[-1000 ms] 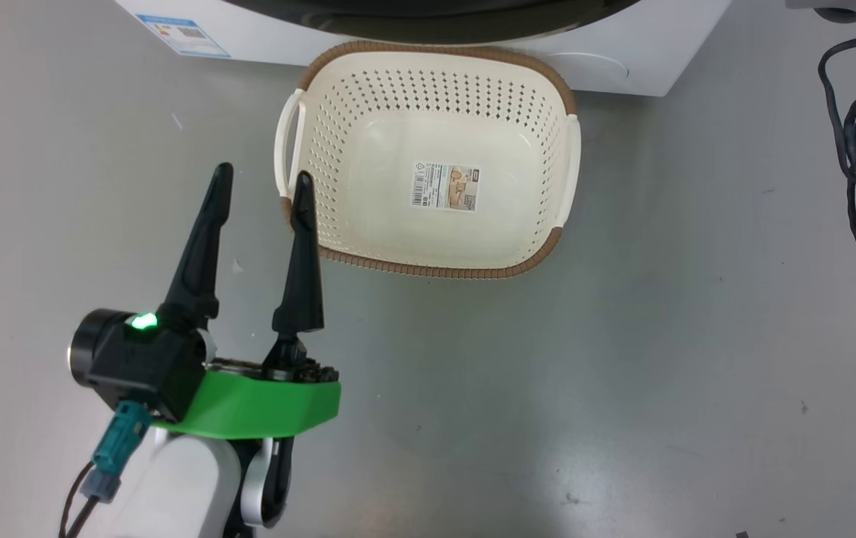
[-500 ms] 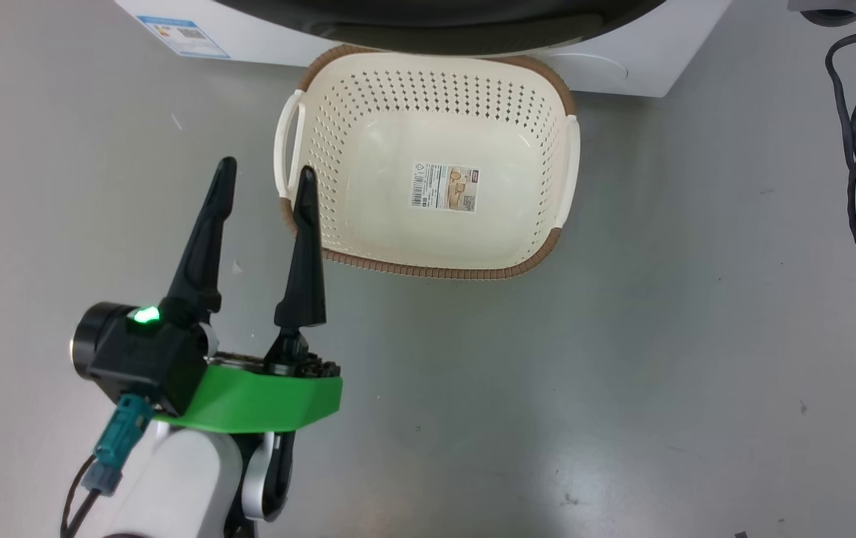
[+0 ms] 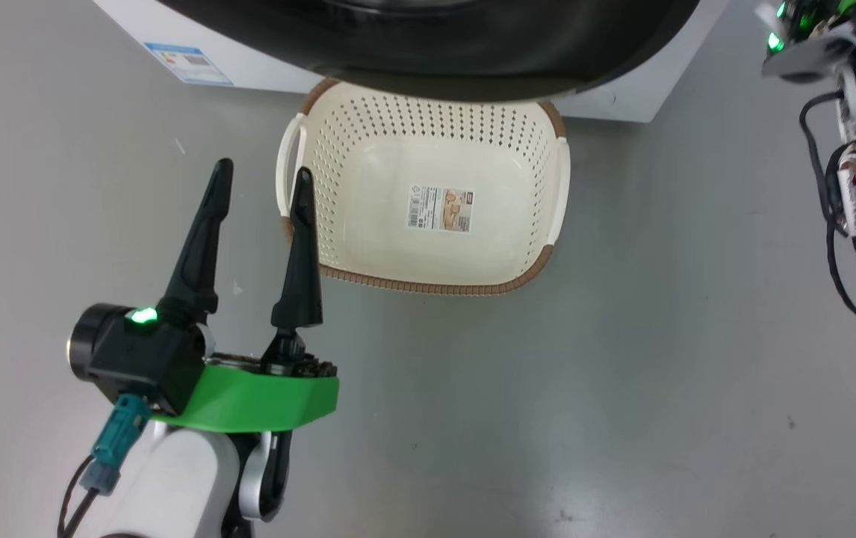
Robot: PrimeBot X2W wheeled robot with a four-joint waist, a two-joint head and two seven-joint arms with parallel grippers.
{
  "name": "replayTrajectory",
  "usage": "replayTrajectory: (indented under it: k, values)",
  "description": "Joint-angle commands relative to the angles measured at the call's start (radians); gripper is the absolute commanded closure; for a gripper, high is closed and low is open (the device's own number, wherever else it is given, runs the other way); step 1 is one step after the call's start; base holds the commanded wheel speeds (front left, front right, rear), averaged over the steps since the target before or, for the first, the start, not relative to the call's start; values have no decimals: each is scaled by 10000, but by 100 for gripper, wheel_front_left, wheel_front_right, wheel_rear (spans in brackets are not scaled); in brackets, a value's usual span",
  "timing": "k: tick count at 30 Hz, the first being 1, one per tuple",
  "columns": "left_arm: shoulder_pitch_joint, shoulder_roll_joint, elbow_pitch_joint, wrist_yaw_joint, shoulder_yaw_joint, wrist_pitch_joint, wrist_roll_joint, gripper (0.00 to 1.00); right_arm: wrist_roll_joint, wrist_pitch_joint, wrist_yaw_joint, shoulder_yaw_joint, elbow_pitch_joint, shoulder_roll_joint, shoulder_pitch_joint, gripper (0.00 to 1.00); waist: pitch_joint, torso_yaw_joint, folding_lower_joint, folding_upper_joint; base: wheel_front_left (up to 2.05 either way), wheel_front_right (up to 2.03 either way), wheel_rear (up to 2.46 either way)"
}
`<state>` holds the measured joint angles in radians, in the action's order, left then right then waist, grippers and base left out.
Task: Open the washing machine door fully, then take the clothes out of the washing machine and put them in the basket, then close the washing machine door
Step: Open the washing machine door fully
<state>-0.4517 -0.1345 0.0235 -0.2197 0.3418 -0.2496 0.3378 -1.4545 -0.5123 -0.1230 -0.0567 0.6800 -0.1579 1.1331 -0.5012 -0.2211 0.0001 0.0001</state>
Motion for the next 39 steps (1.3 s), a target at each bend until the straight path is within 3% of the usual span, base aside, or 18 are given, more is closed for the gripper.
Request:
replayTrajectory:
  k: [1, 39]
  values:
    - [11, -283, 191, -47, -358, -63, 98, 0, -138, -167, -77, -251, -344, 335, -208, 100, 129, 3, -1, -1, 0, 0, 0]
    - [1173, -650, 167, -547, -336, 347, 337, 0, -790, -1538, -77, -907, -1738, 444, -3663, 100, 2733, -492, -1, -1, 0, 0, 0]
